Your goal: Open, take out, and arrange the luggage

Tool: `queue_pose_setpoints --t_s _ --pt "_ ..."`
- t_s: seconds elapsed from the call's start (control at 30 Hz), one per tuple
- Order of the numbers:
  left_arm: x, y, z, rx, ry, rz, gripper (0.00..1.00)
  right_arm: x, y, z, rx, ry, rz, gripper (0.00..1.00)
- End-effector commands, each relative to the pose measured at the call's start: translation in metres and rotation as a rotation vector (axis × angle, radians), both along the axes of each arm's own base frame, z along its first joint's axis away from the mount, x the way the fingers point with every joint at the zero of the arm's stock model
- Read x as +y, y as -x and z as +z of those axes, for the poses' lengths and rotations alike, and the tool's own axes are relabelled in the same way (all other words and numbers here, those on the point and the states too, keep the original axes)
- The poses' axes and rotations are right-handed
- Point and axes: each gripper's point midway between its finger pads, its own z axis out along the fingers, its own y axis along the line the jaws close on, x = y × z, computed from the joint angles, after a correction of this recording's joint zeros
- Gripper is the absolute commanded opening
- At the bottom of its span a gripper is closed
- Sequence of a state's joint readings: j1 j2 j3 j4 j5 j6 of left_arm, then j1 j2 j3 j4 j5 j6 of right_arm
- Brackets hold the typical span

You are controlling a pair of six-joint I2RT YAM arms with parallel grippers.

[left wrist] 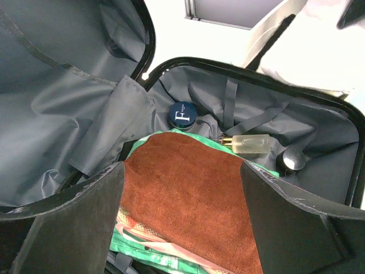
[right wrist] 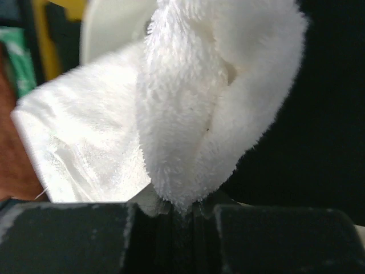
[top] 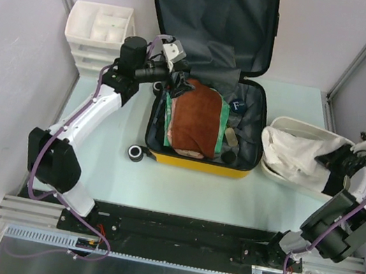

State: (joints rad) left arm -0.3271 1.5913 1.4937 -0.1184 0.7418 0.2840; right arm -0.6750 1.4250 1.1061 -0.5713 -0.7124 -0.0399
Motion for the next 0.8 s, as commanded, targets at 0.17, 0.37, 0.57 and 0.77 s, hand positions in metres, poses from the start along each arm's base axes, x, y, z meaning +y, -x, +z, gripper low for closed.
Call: queue_pose_setpoints --t_s 0.17,0.37,0.57,0.77 --pt "-0.003 0.01 -0.003 -0.001 0.01 -0.017 0.87 -0.055 -0.044 -0.039 -0.166 0.219 -0.007 0.0" --pt "0.001 0.012 -0.014 0.023 0.002 0.002 0.88 -0.072 -0.056 -0.032 -0.183 0.383 -0.021 0.0" --pt "0.006 0.015 -0.027 0.085 0.004 0.052 0.87 -0.078 -0.05 -0.033 -0.102 0.464 -0.052 0.59" --pt "0.021 0.018 -0.052 0.234 0.014 0.184 0.87 -0.052 -0.041 0.022 -0.191 0.519 -0.035 0.9"
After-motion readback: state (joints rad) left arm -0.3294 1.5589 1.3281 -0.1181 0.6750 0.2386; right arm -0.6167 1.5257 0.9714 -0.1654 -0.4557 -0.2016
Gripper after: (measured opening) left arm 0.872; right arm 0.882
